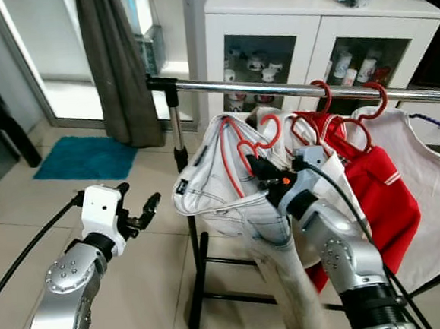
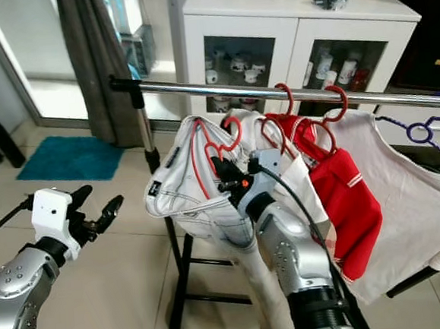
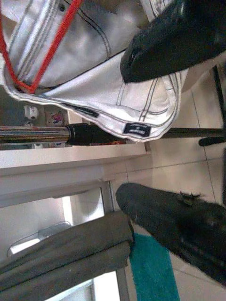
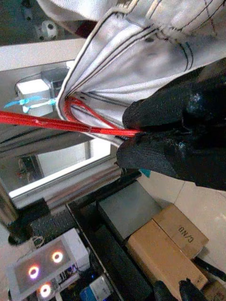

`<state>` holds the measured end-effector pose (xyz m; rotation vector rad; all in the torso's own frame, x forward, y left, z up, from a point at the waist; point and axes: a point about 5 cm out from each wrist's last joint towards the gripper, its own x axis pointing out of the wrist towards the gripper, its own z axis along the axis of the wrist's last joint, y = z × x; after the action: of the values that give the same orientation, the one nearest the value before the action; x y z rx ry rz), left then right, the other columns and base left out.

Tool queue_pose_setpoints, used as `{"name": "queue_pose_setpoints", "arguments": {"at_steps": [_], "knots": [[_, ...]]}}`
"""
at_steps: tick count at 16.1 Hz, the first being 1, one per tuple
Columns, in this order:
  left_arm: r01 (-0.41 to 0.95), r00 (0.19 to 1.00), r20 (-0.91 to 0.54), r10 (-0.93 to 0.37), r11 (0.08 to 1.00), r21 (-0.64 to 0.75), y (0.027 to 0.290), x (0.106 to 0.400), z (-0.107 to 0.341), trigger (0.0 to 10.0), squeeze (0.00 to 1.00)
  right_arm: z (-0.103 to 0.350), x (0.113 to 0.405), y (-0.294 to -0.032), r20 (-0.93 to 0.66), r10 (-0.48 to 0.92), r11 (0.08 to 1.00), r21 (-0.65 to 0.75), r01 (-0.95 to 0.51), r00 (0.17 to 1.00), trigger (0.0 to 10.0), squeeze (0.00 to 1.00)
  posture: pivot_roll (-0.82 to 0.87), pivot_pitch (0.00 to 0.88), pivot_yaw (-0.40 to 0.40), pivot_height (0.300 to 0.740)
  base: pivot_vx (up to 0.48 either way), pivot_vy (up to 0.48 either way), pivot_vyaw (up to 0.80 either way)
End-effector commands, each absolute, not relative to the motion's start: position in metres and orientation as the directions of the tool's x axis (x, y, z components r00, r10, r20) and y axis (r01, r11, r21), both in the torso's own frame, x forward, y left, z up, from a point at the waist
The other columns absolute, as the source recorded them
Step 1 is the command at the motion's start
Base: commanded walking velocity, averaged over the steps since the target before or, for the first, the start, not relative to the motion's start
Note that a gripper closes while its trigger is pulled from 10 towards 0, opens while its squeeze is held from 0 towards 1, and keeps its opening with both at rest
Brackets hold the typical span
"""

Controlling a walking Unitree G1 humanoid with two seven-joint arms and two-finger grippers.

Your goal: Hang hanger

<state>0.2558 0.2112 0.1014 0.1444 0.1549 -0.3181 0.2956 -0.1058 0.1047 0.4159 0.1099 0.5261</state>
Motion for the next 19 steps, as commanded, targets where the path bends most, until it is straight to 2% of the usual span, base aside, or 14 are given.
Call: {"name": "queue_pose_setpoints", "arguments": {"at_steps": [1,4,5,6,10,12,14,19], "knots": [[0.329,0.935,-0.184,-0.302,0.934,0.141,0.213,0.261,0.103,10.0,1.00,0.121,0.296,-0.107,0.079,0.534,0.761,0.389,-0.519,0.842,10.0,0.00,0.04,0.000,-0.020,0.740,0.000,0.000,0.00],[0.397,0.908,-0.216,-0.358,0.900,0.179,0.209,0.275,0.103,10.0,1.00,0.125,0.285,-0.116,0.068,0.607,0.731,0.344,-0.589,0.792,10.0,0.00,0.04,0.000,-0.026,0.740,0.000,0.000,0.00],[0.418,0.899,-0.221,-0.378,0.891,0.175,0.207,0.282,0.104,10.0,0.65,0.127,0.281,-0.120,0.066,0.632,0.714,0.335,-0.614,0.772,10.0,0.00,0.03,0.000,-0.028,0.740,0.000,0.000,0.00],[0.428,0.895,-0.219,-0.389,0.887,0.174,0.207,0.285,0.105,10.0,0.00,0.128,0.279,-0.121,0.068,0.645,0.705,0.332,-0.627,0.761,10.0,0.00,0.03,0.000,-0.028,0.740,0.000,0.000,0.00],[0.511,0.854,-0.127,-0.505,0.859,0.019,0.197,0.311,0.119,10.0,0.00,0.136,0.261,-0.127,0.090,0.731,0.622,0.320,-0.714,0.677,10.0,0.00,0.02,0.000,-0.027,0.740,0.000,0.000,0.00],[0.573,0.810,-0.143,-0.569,0.819,-0.015,0.192,0.317,0.118,10.0,0.00,0.139,0.255,-0.127,0.094,0.752,0.598,0.319,-0.735,0.652,10.0,0.00,0.01,0.000,-0.018,0.740,0.000,0.000,0.00],[0.618,0.774,-0.173,-0.609,0.786,-0.004,0.187,0.320,0.113,0.0,0.00,0.141,0.251,-0.127,0.097,0.761,0.587,0.318,-0.744,0.642,10.0,0.00,0.00,0.000,-0.005,0.740,0.000,0.000,0.00],[0.628,0.765,-0.196,-0.613,0.778,0.016,0.187,0.329,0.109,0.0,0.00,0.144,0.242,-0.127,0.102,0.779,0.562,0.324,-0.761,0.619,10.0,0.00,-0.01,0.000,0.005,0.740,0.000,0.000,0.00]]}}
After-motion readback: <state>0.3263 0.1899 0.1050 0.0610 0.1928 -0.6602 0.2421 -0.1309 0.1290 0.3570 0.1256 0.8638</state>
